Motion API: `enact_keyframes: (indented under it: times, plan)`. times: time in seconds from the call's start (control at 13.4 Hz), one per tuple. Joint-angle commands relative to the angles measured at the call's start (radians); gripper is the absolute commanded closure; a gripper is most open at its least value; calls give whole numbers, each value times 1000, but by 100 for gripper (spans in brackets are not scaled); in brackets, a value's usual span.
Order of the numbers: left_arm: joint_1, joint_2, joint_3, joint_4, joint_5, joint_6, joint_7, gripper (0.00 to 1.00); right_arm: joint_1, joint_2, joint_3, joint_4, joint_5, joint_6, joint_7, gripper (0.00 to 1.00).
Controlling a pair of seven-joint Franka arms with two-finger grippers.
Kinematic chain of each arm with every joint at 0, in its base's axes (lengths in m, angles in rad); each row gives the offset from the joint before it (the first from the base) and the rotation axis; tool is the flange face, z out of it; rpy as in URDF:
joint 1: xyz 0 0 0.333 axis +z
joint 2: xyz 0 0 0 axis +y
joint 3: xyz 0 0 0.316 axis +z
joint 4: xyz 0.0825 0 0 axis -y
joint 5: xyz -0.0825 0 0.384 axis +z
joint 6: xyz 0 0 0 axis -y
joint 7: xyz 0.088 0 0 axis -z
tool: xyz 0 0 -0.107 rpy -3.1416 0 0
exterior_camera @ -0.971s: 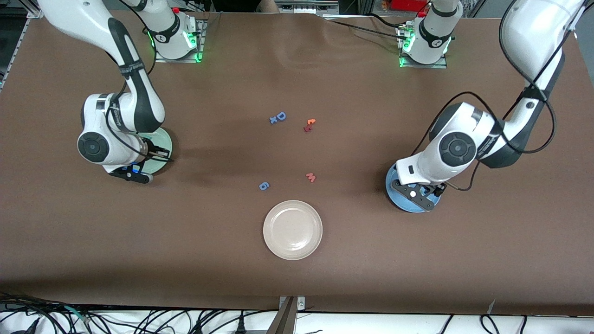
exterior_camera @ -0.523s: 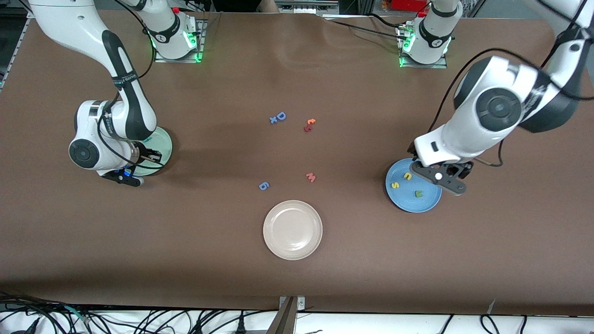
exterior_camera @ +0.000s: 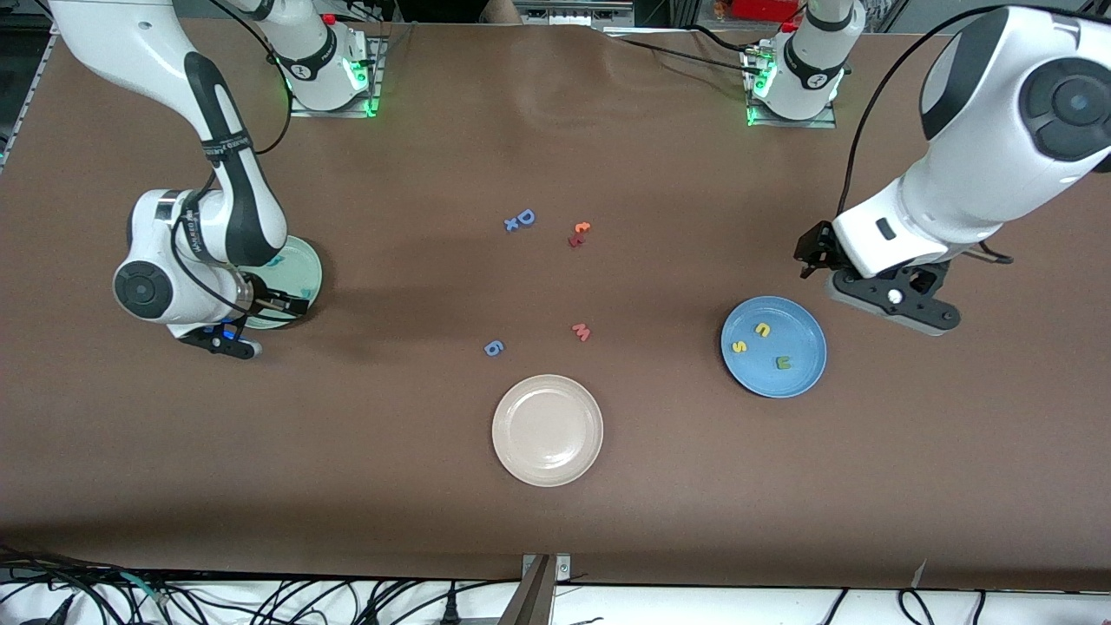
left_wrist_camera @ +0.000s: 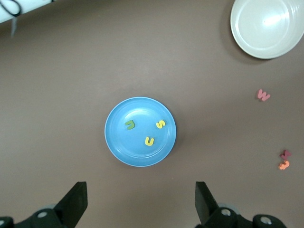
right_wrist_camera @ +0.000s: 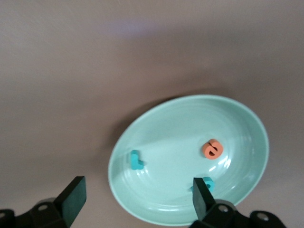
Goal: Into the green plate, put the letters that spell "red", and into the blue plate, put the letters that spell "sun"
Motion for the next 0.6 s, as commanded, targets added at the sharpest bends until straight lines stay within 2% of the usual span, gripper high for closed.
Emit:
enact_keyframes:
  times: [0.0,0.15,0.3,0.37,0.52]
  plan:
    - [-59,-70,144,-37,-109,-6,7,0,-3,-7,5,219,0,-250,-5,0]
    - [-96,-120,203,-106,-116,5,2,0,-3,-7,7,381,9,-420,-3,0]
    - [-113,-177,249,-181,-116,40,0,0,-2,-22,15,476,11,-520,-4,0]
    - [-127,-197,270,-206,-114,46,-3,0,0,-42,27,493,18,-538,-4,0]
    - [-121,-202,271,-209,-109,45,-62,0,1,-87,45,498,23,-538,-11,1]
